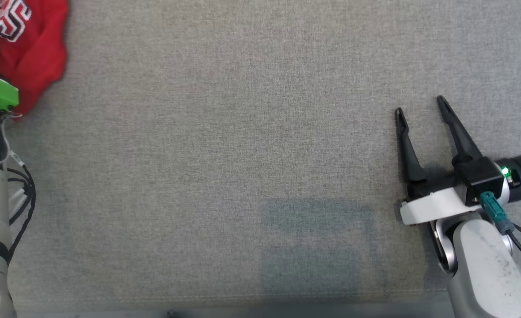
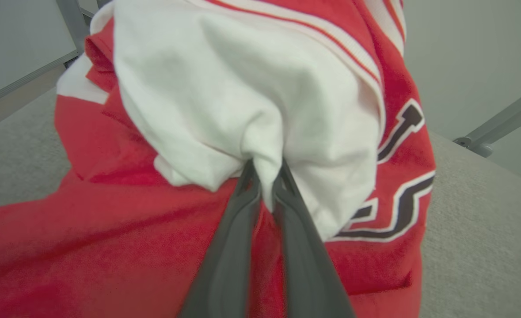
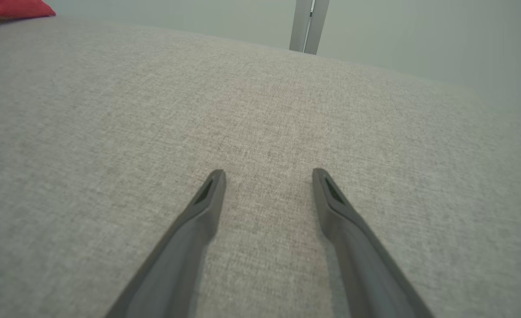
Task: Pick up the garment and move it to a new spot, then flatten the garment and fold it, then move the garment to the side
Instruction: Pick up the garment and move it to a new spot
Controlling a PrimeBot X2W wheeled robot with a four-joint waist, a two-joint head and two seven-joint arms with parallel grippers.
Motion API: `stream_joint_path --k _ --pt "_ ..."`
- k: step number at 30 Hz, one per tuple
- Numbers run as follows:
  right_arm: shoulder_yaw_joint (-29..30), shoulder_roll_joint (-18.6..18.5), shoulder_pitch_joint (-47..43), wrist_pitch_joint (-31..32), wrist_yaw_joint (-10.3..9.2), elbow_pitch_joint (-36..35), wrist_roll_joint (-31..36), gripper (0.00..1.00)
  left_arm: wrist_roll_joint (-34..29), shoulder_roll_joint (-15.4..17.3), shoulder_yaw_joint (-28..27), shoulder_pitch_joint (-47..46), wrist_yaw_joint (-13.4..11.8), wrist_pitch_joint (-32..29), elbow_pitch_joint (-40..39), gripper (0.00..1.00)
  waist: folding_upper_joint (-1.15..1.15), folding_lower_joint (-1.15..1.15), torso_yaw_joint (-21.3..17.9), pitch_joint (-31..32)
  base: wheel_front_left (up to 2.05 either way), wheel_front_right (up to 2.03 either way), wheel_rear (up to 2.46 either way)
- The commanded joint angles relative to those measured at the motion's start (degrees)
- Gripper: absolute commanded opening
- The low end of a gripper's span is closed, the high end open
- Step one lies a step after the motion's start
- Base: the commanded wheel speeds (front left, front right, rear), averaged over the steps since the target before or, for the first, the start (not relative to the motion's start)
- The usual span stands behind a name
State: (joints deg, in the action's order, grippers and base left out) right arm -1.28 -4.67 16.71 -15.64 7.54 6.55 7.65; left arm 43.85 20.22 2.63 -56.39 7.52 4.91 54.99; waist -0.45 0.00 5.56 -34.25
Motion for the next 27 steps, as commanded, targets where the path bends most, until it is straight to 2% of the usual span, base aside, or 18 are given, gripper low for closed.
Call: stream_joint_path --k 1,8,14,18,25,27 --pt "0.43 0.04 -2.74 0.73 -0.10 2.07 -0.49 1.00 0.64 0.13 1.60 1.25 -0.07 1.53 -1.62 0.00 0.45 0.00 0.89 3.34 0.00 0.00 0.00" --pt "1.13 1.17 -5.85 0.51 -0.10 2.84 -1.79 1.00 2.81 -0.20 8.39 4.59 -0.07 5.52 -10.94 0.00 0.45 0.00 2.32 11.19 0.00 0.00 0.00" --pt "0.81 1.65 -9.06 0.47 -0.10 3.70 -3.03 1.00 2.80 -1.29 13.87 7.15 -0.07 5.00 -21.87 0.00 0.45 0.00 1.78 17.53 0.00 0.00 0.00" --pt "0.02 1.76 -11.57 0.46 -0.10 4.09 -6.05 1.00 2.21 -4.57 17.83 8.70 -0.96 1.79 -32.71 0.00 0.45 0.00 -0.20 22.06 0.00 0.00 0.00" --pt "0.07 1.75 -12.85 0.46 -0.10 3.82 -7.92 1.00 3.76 -10.68 23.44 10.85 -4.40 -4.50 -49.33 0.00 0.45 0.00 -4.96 24.61 0.00 0.00 0.00" --pt "0.09 1.76 -12.81 0.46 -0.10 3.68 -8.13 1.00 4.10 -11.59 24.29 11.20 -4.89 -5.34 -51.17 0.00 0.45 0.00 -5.77 24.65 0.00 0.00 0.00"
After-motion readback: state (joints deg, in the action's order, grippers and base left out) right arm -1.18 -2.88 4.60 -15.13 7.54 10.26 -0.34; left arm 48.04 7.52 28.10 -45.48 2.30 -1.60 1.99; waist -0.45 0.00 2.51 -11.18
